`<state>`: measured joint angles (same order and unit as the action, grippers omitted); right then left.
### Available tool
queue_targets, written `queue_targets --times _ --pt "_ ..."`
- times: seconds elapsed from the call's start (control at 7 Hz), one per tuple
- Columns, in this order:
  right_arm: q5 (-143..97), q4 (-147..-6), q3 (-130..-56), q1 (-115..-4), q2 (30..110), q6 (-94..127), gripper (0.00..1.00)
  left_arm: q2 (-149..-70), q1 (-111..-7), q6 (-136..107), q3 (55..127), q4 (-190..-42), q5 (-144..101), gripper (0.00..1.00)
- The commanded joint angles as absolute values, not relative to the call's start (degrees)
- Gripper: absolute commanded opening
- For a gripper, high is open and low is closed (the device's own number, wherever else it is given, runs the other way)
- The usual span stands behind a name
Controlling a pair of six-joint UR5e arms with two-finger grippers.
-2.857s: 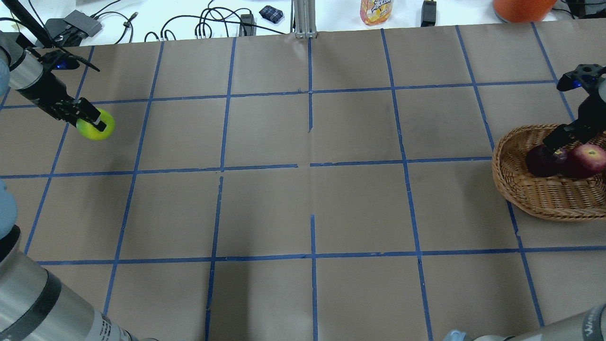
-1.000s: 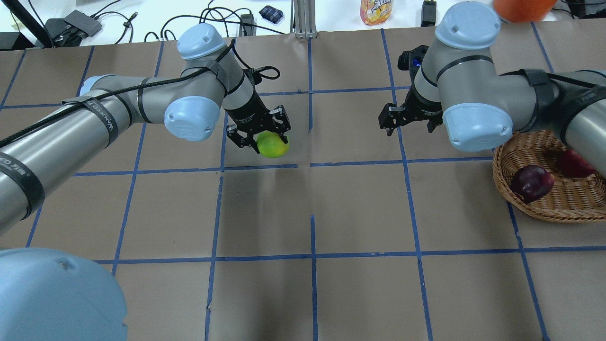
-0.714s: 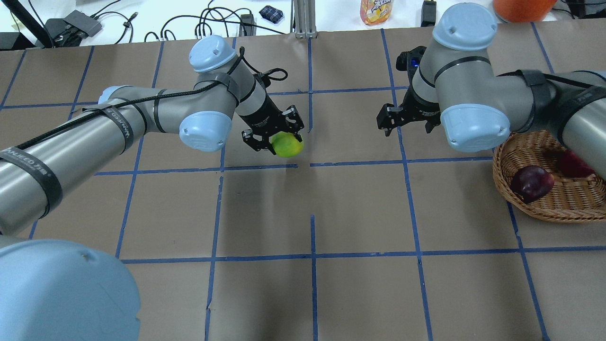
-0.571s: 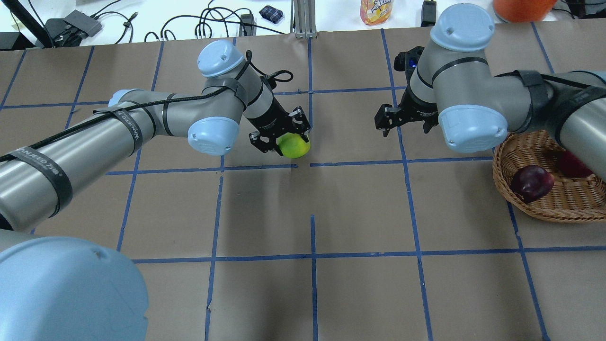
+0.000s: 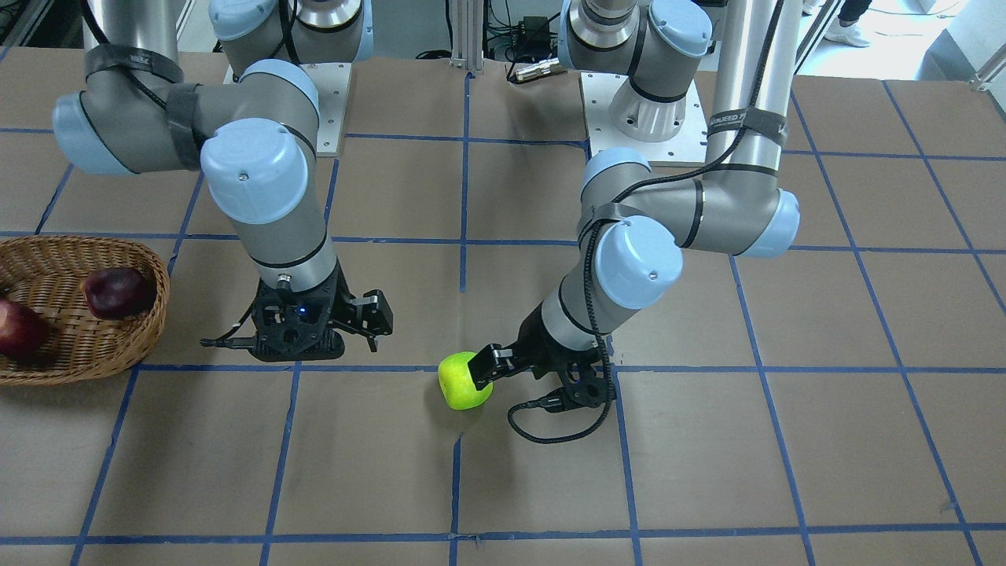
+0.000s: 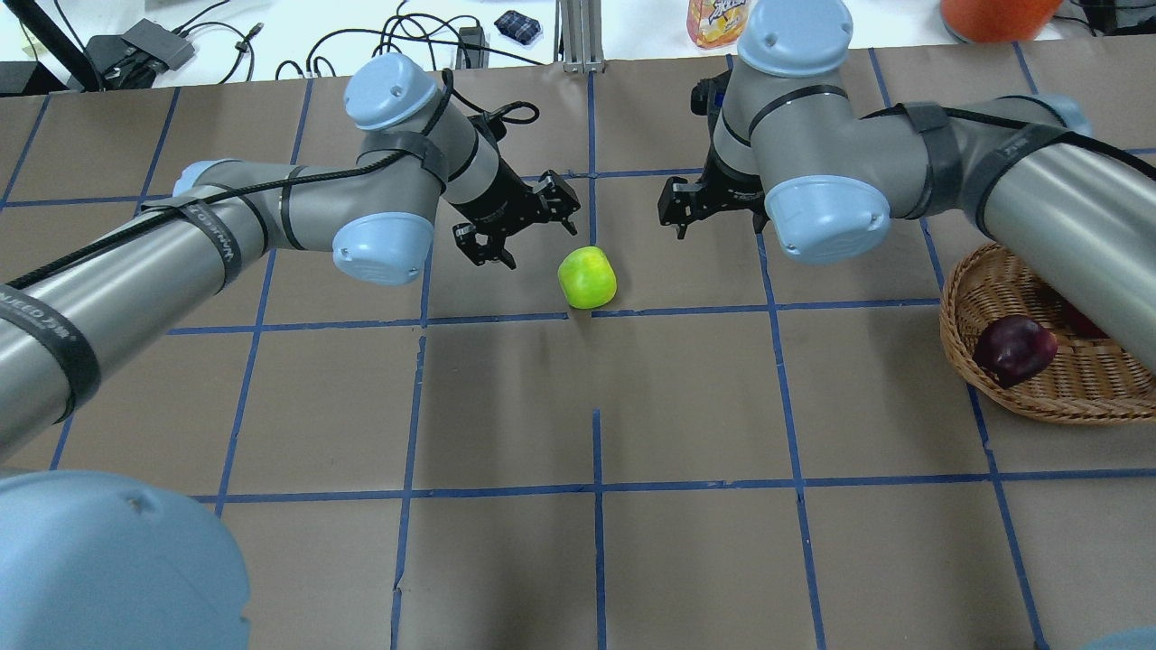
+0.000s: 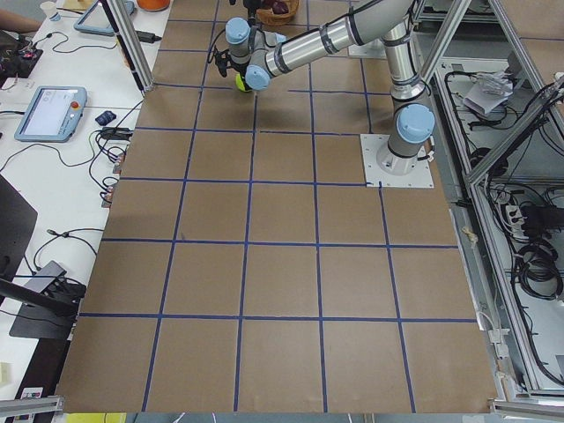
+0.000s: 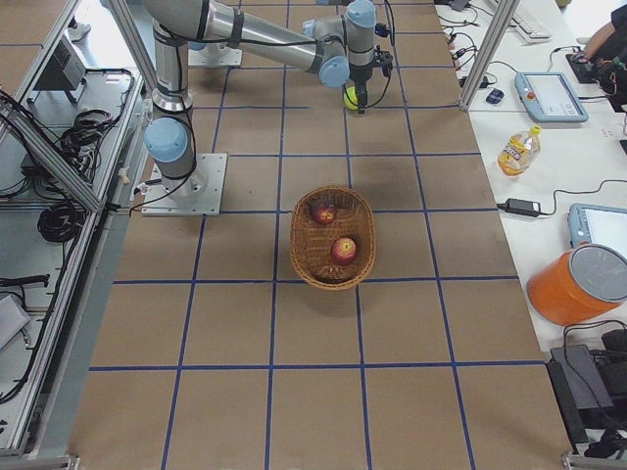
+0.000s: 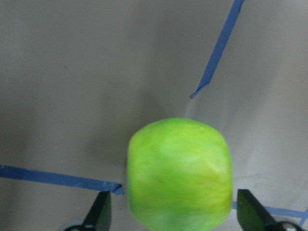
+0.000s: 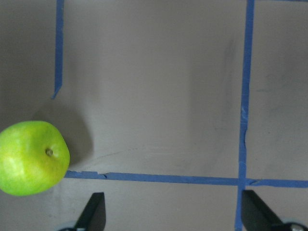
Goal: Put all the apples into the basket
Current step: 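Carry green apple over basket with right gripper while left withdraws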
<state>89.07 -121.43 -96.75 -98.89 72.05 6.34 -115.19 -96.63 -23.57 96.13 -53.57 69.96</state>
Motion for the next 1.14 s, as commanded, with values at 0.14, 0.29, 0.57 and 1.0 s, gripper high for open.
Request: queue_targets --times 0.14,0.29,0.57,1.0 --pt "89.30 -121.64 -90.73 -107.81 66.21 17.02 1.00 -102.44 -88.96 -3.84 95.36 -70.26 74.84 1.00" --pt "89.04 -122.16 -88.70 -110.28 62.79 17.40 1.00 -96.91 -88.51 1.88 95.27 -74.40 80.02 1.00" --pt "90.61 -122.52 -86.66 -112.23 58.73 17.14 1.00 -87.49 -87.98 8.66 93.97 -87.03 91.43 1.00" --pt "90.88 -129.02 -86.48 -112.94 53.98 16.00 1.00 -87.44 -87.54 7.82 90.28 -91.23 92.37 1.00"
